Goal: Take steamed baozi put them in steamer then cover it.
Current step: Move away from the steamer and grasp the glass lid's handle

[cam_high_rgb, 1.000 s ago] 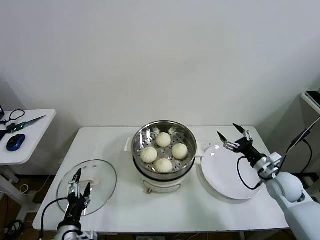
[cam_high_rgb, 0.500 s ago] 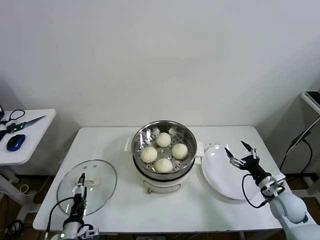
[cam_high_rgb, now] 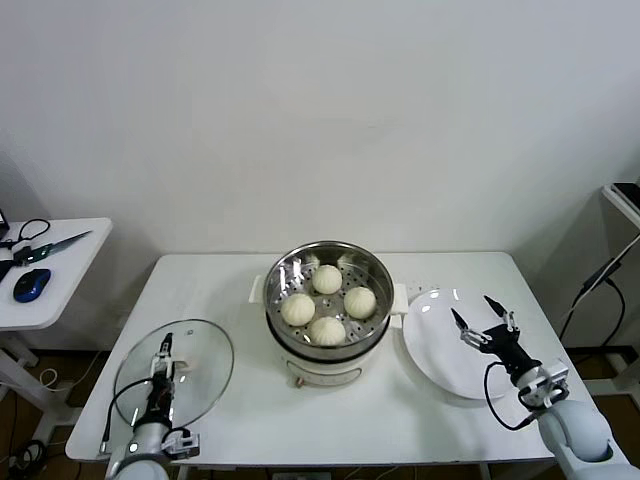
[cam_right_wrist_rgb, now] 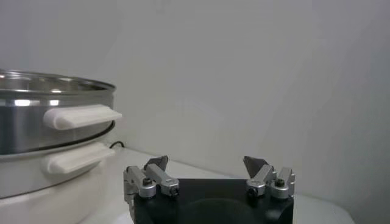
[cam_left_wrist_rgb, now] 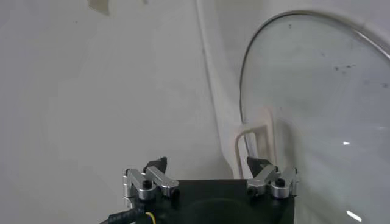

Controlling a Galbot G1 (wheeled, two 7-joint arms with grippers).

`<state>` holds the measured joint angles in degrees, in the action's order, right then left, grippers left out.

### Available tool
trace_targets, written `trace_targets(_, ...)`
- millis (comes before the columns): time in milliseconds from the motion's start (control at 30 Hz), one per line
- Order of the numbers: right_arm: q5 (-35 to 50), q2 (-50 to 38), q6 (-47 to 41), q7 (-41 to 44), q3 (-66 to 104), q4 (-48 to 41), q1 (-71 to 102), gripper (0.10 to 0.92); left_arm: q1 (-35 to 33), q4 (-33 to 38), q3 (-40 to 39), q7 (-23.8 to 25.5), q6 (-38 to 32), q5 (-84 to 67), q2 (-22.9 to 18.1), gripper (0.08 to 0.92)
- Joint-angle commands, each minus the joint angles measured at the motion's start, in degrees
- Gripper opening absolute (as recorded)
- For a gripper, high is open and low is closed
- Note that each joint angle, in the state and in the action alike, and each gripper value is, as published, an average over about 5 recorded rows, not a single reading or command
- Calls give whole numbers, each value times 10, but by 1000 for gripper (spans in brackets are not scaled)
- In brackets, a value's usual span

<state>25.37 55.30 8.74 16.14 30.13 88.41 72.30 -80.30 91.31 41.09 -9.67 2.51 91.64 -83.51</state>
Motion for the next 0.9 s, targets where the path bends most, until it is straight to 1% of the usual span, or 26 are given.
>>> trace_targets(33,-18,10,4,3,5,-7,6,823,50,-57,0,-19,3,-8,6,823)
trace_targets(267,-31,18,10,7,4,-17,5,823,59,-70,2,-18,-10,-28,14,821)
trace_targets(367,-36,22,12,8,3,-22,2,823,58,-73,2,-16,-17,-33,15,787)
trace_targets(700,-60,35,19,12,-6,-34,-8,823,51,-71,1,-13,-25,-53,15,509)
trace_targets(900,-69,40,23,14,-10,-41,-13,823,43,-53,1,-11,-26,-67,18,336)
